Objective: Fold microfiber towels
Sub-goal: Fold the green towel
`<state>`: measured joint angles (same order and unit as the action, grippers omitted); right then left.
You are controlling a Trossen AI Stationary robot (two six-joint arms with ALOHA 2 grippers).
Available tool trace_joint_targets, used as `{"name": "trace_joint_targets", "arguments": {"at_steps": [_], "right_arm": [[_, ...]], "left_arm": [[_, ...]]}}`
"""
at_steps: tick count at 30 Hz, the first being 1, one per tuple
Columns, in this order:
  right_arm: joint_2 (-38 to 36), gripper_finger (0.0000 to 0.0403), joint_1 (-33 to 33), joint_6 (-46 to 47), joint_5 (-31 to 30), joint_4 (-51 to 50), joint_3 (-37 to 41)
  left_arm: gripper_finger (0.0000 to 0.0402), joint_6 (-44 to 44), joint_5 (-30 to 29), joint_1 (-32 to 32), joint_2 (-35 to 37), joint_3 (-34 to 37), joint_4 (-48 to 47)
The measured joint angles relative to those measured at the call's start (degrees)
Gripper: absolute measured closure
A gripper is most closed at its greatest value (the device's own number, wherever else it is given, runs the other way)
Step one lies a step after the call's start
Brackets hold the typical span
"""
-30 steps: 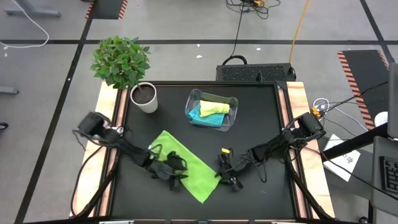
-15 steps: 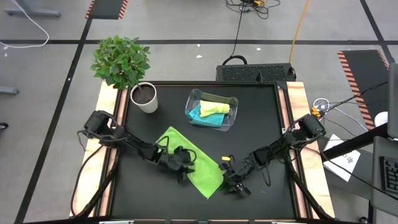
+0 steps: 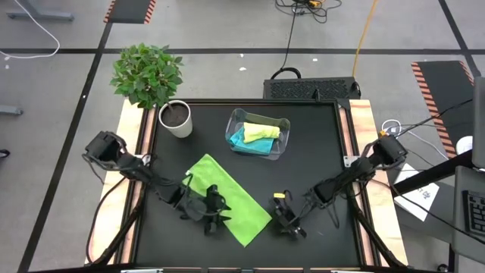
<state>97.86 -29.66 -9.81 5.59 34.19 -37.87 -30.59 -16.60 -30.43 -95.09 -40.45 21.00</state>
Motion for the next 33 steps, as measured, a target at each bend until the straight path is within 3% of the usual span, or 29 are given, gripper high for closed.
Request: {"name": "trace_joint_targets", "arguments": {"at_steps": [6, 12, 15, 21, 27, 33], "right_arm": [[-1.73, 0.0287, 2.02, -1.73, -5.8, -5.54, -0.02], [-1.68, 0.0287, 4.25, -1.07, -5.82, -10.82, -0.02], [-1.62, 0.0287, 4.93, 0.0, -5.71, -12.02, -0.02], [-1.62, 0.0287, 5.29, 1.69, -5.54, -14.79, 0.33], [-1.62, 0.0287, 4.84, 0.71, -5.14, -13.73, 0.24], [-1.51, 0.0287, 4.82, -0.54, 1.83, -10.46, 0.31]], "left_arm": [[0.0229, -2.08, 0.48, -1.76, -2.84, -0.13, 4.52], [0.0229, 1.76, 1.02, -3.63, -11.51, -9.45, 2.24], [0.0229, 5.99, 0.71, -4.34, -15.78, -17.01, -6.06], [0.0229, 5.43, -2.19, -4.42, -23.45, -30.86, -23.14], [0.0229, 1.12, -7.94, -4.2, -24.36, -32.76, -30.34], [0.0229, -3.55, -2.09, -4.04, -24.11, -32.51, -32.8]]}}
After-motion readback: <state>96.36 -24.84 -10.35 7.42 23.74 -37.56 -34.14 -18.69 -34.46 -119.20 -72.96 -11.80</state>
